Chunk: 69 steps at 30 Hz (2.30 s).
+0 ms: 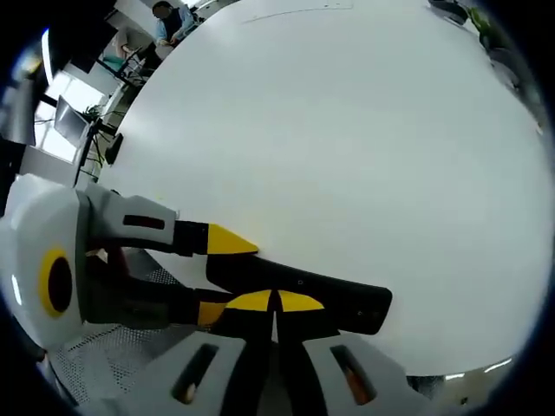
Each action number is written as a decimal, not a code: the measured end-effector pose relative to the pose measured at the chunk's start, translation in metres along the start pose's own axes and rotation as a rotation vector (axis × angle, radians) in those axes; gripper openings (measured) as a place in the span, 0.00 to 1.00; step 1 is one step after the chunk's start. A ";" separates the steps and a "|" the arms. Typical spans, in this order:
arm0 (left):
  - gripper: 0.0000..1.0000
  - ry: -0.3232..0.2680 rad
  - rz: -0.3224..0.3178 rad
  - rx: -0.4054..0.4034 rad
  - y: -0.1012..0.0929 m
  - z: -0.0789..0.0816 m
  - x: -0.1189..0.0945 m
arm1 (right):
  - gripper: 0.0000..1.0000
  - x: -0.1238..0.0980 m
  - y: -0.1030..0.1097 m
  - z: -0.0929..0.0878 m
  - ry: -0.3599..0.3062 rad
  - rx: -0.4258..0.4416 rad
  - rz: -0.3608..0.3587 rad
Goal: Press the specified remote control buttons in sequence, fully releasing each button before pressing the next.
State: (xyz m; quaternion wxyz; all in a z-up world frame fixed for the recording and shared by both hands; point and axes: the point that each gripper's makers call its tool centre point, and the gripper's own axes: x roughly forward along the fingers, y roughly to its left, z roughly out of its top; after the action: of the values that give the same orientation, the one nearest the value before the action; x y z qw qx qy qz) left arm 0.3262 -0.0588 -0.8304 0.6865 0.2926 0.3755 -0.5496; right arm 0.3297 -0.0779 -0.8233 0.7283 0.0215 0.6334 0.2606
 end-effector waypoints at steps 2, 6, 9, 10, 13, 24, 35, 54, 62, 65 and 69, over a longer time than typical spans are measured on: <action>0.25 -0.002 0.000 0.001 0.000 0.000 0.000 | 0.00 0.000 0.000 0.000 0.007 0.005 -0.005; 0.25 -0.014 0.001 0.000 0.000 0.000 0.000 | 0.00 0.000 -0.001 0.000 0.022 0.017 -0.010; 0.25 -0.022 0.004 -0.004 0.000 0.000 0.000 | 0.00 0.000 -0.001 0.000 0.027 0.022 -0.018; 0.25 -0.023 0.004 -0.005 0.000 0.000 0.000 | 0.00 0.000 0.000 0.000 0.031 0.017 -0.022; 0.25 -0.030 0.008 -0.009 0.000 0.000 0.000 | 0.00 0.001 0.000 0.001 0.044 0.004 -0.034; 0.25 -0.041 0.017 -0.020 0.000 0.001 0.000 | 0.00 0.000 -0.002 0.000 0.067 0.014 -0.027; 0.25 -0.031 0.014 -0.016 0.001 -0.003 -0.002 | 0.00 0.000 -0.002 0.000 0.062 0.008 0.001; 0.25 0.006 0.002 -0.010 -0.001 -0.006 -0.004 | 0.00 -0.001 -0.002 -0.002 0.063 0.057 0.066; 0.25 0.004 0.003 -0.012 -0.001 -0.006 -0.004 | 0.00 -0.008 -0.010 0.003 0.015 0.082 0.051; 0.25 0.007 0.003 -0.012 -0.001 -0.006 -0.004 | 0.00 -0.009 -0.008 0.005 0.001 0.102 0.073; 0.25 0.012 0.003 -0.011 -0.001 -0.006 -0.004 | 0.00 -0.009 -0.009 0.005 0.000 0.115 0.076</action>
State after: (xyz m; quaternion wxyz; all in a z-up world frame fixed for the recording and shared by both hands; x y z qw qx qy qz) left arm 0.3233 -0.0518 -0.8305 0.6865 0.2927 0.3821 -0.5450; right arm 0.3369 -0.0876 -0.8171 0.7154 0.0872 0.6462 0.2511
